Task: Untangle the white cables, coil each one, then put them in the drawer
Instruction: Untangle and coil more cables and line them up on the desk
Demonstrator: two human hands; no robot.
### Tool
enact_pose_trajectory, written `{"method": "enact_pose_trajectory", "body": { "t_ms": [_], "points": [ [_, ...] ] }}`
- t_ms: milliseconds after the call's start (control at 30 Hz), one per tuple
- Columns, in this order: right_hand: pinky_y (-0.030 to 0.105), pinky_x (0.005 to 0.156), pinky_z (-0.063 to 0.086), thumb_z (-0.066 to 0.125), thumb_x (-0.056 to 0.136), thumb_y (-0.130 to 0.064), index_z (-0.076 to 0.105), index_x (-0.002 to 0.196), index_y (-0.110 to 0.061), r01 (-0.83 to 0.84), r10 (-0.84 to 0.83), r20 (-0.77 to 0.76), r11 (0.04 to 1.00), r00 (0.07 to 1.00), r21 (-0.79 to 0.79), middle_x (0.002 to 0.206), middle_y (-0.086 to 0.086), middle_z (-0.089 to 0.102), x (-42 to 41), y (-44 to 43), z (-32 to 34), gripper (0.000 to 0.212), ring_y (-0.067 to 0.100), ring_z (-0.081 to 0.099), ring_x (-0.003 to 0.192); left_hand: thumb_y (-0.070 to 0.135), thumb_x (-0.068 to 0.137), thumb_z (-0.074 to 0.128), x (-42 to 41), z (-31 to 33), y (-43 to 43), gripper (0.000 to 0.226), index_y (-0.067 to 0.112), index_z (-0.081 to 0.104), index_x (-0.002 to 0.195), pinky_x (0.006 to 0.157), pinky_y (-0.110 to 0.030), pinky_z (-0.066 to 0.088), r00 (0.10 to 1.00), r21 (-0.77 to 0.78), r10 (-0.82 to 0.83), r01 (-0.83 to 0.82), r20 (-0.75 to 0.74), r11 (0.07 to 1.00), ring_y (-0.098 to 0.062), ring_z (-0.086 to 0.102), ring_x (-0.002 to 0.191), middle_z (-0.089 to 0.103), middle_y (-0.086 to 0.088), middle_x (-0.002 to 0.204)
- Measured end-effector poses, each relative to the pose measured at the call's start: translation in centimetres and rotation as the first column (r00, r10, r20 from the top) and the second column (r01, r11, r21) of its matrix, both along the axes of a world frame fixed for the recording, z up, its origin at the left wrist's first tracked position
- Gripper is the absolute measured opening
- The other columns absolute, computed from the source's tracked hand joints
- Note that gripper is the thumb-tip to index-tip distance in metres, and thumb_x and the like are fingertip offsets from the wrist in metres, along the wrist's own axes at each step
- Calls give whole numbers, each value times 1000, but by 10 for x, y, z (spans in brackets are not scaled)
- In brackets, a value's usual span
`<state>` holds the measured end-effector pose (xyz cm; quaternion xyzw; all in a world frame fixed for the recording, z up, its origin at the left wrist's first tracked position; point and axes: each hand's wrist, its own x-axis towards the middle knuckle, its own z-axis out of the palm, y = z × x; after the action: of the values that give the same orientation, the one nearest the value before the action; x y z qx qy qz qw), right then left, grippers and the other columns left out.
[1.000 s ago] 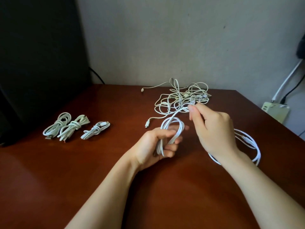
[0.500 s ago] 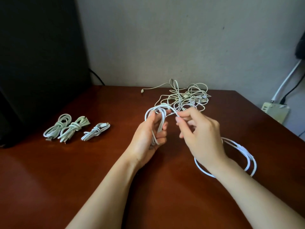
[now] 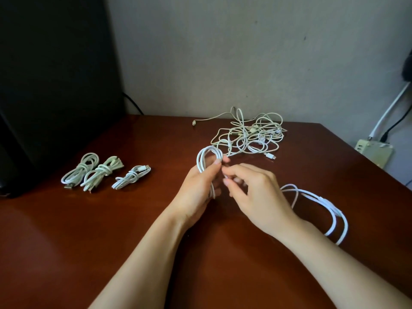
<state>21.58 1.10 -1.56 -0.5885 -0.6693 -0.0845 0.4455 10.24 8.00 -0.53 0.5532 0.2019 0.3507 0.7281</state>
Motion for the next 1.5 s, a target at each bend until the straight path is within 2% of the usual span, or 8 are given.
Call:
{"method": "enact_pose_trajectory", "body": {
  "t_ms": [167,333,500,667,833,1067,1300,1500],
  "points": [
    [27,74,50,63,86,-12,49,132,-30,-46,61,44,957,997,-287,93,-24,49,3,-4,6,52,6,55,71,17,100,44,-2,1,7,18,18,59,90,57,-19,41,996,-85,81,-78,28,993,-6,57,63,59,4,72],
    [32,79,49,62,87,-22,42,121,-37,92,15,216,874,976,-476,97,-22,49,14,-8,11,42,5,56,81,19,93,48,-5,4,16,10,23,56,87,44,-13,29,978,-166,113,-83,177,983,-4,38,57,55,6,77],
    [24,74,31,56,91,-19,60,91,-24,224,-89,316,878,945,-423,85,-11,54,26,-8,14,7,13,53,89,22,87,49,-14,7,23,6,24,54,86,45,-13,31,924,-271,123,-21,362,962,-4,39,56,56,8,72],
    [33,83,38,52,95,-22,63,97,-23,458,-299,427,821,853,-340,90,-5,60,47,-8,18,11,21,57,95,22,93,46,-21,9,27,10,24,54,88,46,-14,31,841,-398,228,-17,490,917,-2,44,53,56,9,70],
    [34,70,39,54,95,-17,67,105,-20,639,-538,369,724,758,-258,101,4,65,68,-17,25,17,33,60,94,23,97,43,-24,8,31,15,24,55,89,45,-14,31,812,-463,310,-56,494,884,-4,41,52,55,9,69],
    [35,85,49,65,86,-35,65,111,-32,312,-261,183,875,948,-370,96,-17,61,54,-12,22,25,12,59,90,23,95,43,-21,8,26,13,24,55,90,45,-14,34,853,-416,230,-17,469,909,-3,43,50,54,8,66],
    [30,114,-13,34,97,-51,40,141,-37,315,-99,461,852,882,-419,151,-17,32,35,-5,9,46,7,7,144,23,89,45,-19,6,23,9,21,53,91,43,-15,33,862,-323,96,81,497,943,-4,36,50,42,6,64],
    [34,117,-8,34,101,-40,31,145,-31,287,-26,480,830,877,-479,148,-14,34,32,-2,0,45,8,8,145,22,89,45,-17,3,23,10,21,54,92,44,-14,32,860,-303,10,169,511,938,-4,31,55,39,8,64]
  ]
}}
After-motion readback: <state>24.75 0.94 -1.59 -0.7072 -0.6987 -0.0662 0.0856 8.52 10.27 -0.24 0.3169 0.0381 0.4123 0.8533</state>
